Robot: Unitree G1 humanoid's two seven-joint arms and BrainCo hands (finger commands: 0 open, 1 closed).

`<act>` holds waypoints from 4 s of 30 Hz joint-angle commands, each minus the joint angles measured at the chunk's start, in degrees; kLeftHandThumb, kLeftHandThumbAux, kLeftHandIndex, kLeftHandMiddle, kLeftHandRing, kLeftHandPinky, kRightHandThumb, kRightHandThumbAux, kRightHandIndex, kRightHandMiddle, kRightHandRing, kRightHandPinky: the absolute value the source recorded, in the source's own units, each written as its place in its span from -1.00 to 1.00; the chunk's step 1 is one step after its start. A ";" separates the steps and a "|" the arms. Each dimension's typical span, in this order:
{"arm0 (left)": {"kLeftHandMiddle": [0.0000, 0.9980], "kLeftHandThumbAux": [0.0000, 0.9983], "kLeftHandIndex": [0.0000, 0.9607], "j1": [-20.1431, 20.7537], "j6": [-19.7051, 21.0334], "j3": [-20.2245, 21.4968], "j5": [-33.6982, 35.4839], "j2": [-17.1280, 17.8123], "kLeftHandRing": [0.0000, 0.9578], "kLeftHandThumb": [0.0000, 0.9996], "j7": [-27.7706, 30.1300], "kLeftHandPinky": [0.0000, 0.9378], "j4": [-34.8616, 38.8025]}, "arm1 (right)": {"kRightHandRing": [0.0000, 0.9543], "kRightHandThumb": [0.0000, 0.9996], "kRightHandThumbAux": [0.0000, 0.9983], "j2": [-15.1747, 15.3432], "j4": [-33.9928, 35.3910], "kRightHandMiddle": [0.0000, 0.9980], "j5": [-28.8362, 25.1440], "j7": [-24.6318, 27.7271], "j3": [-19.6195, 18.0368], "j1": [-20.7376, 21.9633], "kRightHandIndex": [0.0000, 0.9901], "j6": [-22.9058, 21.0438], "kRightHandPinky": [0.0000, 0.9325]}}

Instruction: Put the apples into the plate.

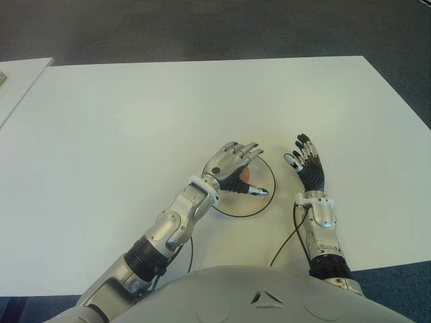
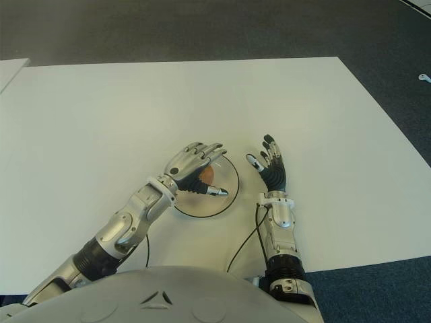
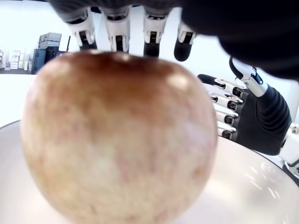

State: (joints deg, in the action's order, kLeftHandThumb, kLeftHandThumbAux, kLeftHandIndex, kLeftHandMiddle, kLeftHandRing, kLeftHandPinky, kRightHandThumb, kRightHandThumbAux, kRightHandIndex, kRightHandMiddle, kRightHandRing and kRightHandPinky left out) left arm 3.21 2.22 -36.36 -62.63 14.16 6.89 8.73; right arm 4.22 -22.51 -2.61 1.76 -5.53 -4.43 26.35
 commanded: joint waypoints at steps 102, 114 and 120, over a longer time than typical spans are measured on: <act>-0.91 0.06 -0.87 -20.21 -32.18 26.27 59.68 -19.21 -0.93 -0.87 -11.23 -0.93 -35.21 | -1.00 -0.64 0.25 2.16 4.73 -0.97 -9.50 12.41 -2.65 -6.40 -0.96 -9.46 -1.00; -0.89 0.07 -0.86 -20.02 -34.74 27.13 62.59 -21.47 -0.92 -0.83 -11.75 -0.88 -36.91 | -1.00 -0.58 0.20 2.68 3.30 -0.99 -13.39 16.79 -3.35 -3.88 -0.98 -13.34 -1.00; -0.85 0.05 -0.83 -19.55 -37.82 27.58 63.17 -21.67 -0.87 -0.81 -11.64 -0.83 -38.17 | -1.00 -0.57 0.18 2.44 1.50 -0.99 -13.75 18.90 -3.09 -2.91 -0.98 -12.65 -1.00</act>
State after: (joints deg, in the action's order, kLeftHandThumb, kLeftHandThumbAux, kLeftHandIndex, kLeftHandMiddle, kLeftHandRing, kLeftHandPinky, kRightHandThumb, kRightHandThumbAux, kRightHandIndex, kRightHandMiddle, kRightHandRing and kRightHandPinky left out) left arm -13.55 -35.22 -9.74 -1.71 -3.46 -4.64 -21.18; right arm 7.34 -17.64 -15.90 19.78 -8.96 -6.37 16.17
